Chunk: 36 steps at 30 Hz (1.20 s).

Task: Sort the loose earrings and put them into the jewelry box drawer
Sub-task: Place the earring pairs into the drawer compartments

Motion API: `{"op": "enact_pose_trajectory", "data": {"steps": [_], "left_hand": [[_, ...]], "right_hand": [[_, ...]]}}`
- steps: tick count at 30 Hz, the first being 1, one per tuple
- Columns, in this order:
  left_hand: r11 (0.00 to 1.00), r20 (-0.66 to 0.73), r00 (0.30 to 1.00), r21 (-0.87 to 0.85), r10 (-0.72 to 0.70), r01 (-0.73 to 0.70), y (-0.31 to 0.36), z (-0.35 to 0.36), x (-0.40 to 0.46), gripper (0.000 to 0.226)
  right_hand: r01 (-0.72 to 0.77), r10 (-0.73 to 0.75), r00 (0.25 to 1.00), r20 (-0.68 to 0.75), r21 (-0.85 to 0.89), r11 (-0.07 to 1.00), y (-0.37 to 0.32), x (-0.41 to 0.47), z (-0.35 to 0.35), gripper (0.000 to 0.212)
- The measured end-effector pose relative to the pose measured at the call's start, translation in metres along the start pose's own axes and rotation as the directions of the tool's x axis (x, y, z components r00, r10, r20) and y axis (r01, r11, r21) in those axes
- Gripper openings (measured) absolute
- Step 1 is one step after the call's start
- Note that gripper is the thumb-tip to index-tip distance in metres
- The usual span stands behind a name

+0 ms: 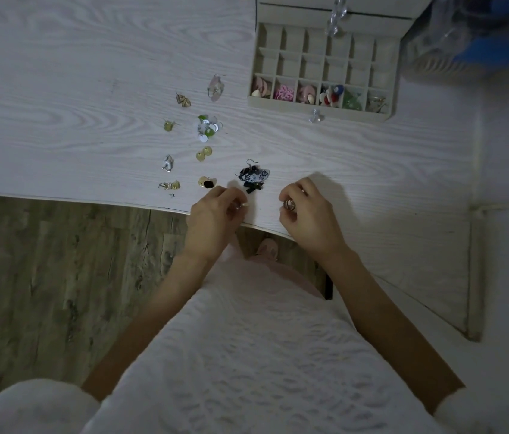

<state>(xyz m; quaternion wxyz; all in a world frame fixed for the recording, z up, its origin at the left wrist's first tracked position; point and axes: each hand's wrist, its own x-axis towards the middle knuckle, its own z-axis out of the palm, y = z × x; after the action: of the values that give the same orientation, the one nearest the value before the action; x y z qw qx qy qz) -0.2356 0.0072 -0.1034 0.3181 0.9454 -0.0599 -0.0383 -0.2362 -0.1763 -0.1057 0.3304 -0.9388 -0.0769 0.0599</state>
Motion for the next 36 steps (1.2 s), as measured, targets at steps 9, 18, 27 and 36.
{"op": "enact_pose_trajectory", "data": {"steps": [9,18,27,36], "left_hand": [[0.958,-0.049,0.998,-0.288,-0.025,0.01,0.018,-0.024,0.013,0.009],[0.943,-0.177,0.984,-0.332,-0.029,-0.032,0.025,-0.028,0.166,0.005],[0.983,0.005,0.985,0.061,0.172,-0.172,0.015,-0.018,0.227,0.018],[0.989,-0.044,0.993,-0.093,0.113,-0.116,-0.002,-0.022,0.194,0.029]], "right_hand": [[-0.068,0.07,0.997,-0.032,0.065,0.996,0.002,0.003,0.003,0.017],[-0.08,0.128,0.974,-0.189,0.24,0.968,-0.012,0.088,-0.046,0.026],[-0.11,0.179,0.949,-0.259,0.26,0.959,-0.008,0.132,-0.056,0.022],[-0.084,0.117,0.951,-0.286,0.126,0.988,-0.003,0.186,-0.048,0.021]]}}
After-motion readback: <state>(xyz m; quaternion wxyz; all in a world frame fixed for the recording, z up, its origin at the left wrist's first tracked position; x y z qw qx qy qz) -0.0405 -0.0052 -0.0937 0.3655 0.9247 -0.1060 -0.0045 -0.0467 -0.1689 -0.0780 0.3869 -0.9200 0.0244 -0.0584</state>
